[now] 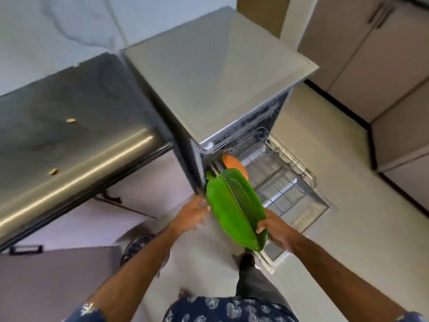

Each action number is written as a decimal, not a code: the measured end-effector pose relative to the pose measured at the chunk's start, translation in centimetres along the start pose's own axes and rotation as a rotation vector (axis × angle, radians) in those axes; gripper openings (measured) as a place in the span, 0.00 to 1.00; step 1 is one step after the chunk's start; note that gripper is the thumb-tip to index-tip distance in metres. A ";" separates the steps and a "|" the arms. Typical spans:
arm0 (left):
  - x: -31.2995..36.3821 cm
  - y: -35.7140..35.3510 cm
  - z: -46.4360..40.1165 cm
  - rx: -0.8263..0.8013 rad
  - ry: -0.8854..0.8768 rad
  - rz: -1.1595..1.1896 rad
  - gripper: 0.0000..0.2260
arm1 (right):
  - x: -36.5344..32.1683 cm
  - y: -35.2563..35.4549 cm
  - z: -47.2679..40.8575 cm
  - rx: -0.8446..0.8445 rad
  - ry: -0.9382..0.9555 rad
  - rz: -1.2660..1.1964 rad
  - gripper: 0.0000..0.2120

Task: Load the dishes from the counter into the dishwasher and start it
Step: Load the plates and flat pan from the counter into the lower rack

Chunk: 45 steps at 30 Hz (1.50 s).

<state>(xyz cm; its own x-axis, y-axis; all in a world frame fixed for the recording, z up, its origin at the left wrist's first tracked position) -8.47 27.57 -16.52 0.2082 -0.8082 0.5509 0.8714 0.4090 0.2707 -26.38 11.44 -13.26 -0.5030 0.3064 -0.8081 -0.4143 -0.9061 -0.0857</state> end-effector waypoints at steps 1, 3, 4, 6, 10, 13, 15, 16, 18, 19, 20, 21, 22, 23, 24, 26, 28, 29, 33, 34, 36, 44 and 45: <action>1.3 -1.4 -1.4 -0.010 0.014 -0.001 0.11 | 1.1 2.5 -0.8 0.054 -0.014 0.012 0.30; 4.2 -4.4 -5.0 -0.048 0.017 0.012 0.09 | 3.2 7.5 -3.2 0.121 -0.029 0.029 0.37; 5.7 -5.8 -6.8 -0.069 0.028 0.029 0.08 | 4.2 9.9 -4.7 0.158 -0.034 0.045 0.36; 8.2 -8.6 -10.8 -0.115 0.089 0.105 0.12 | 5.1 13.5 -7.7 0.205 -0.027 0.109 0.27; 12.1 -13.5 -19.4 -0.173 0.213 0.311 0.10 | 7.1 18.0 -15.5 0.188 0.059 0.454 0.19; 13.9 -15.6 -26.7 -0.117 0.232 0.387 0.18 | 8.4 18.9 -22.8 0.191 0.171 0.568 0.30; 14.7 -16.6 -31.6 -0.072 0.194 0.413 0.11 | 9.7 19.1 -28.0 0.163 0.256 0.603 0.35; 14.8 -16.6 -34.0 -0.030 0.178 0.442 0.07 | 10.4 19.1 -30.4 0.135 0.283 0.618 0.37; 14.4 -16.4 -38.7 0.036 0.184 0.512 0.10 | 11.5 19.4 -34.7 0.117 0.320 0.665 0.38; 14.1 -16.2 -40.9 0.061 0.185 0.533 0.14 | 12.1 19.8 -36.7 0.123 0.339 0.688 0.37; 13.8 -15.8 -43.0 0.084 0.173 0.542 0.17 | 12.7 20.1 -38.6 0.132 0.367 0.708 0.35; 13.3 -15.2 -44.9 0.111 0.150 0.536 0.19 | 13.2 20.3 -40.3 0.153 0.394 0.723 0.33; 13.1 -14.7 -46.3 0.131 0.131 0.534 0.20 | 13.7 20.4 -41.8 0.168 0.415 0.748 0.34; 12.6 -14.1 -47.8 0.152 0.122 0.542 0.20 | 14.2 20.4 -43.3 0.172 0.425 0.770 0.35; 12.2 -13.7 -49.1 0.168 0.122 0.563 0.20 | 14.7 20.3 -44.5 0.161 0.416 0.781 0.38; 11.2 -13.0 -51.5 0.199 0.140 0.595 0.20 | 15.7 20.0 -46.6 0.113 0.359 0.804 0.42; 10.6 -12.6 -53.1 0.218 0.149 0.576 0.21 | 16.2 19.6 -47.9 0.077 0.308 0.856 0.44; 10.5 -12.5 -53.9 0.222 0.147 0.553 0.22 | 16.5 19.5 -48.5 0.078 0.305 0.882 0.43; 10.5 -12.3 -55.9 0.263 0.165 0.516 0.21 | 17.0 19.5 -49.8 0.112 0.317 0.941 0.39; 10.4 -12.4 -56.3 0.264 0.172 0.523 0.20 | 17.1 19.7 -50.0 0.125 0.315 0.942 0.38; 10.1 -12.6 -56.9 0.246 0.183 0.506 0.20 | 17.4 20.3 -50.2 0.158 0.331 0.926 0.38; 10.7 -14.2 -56.0 0.246 0.172 0.419 0.23 | 20.0 20.4 -49.9 0.141 0.379 0.915 0.37; 10.6 -14.0 -56.0 0.269 0.182 0.390 0.23 | 20.0 20.3 -49.7 0.126 0.384 0.923 0.37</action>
<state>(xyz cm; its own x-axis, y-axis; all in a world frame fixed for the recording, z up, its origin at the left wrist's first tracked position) 6.36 -10.44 -58.67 0.5903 -0.6246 0.5112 0.5730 0.7704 0.2796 -7.14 -15.31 -60.16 -0.3984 -0.6348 -0.6621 -0.0746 -0.6970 0.7132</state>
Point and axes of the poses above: each hand's wrist, its own z-axis away from the middle knuckle, its own y-axis out of the back of the hand, x = y × z, the point moved 7 cm from there along -z, towards the middle knuckle, and after that the axes turned 11 degrees about y, right-handed, at the moved point
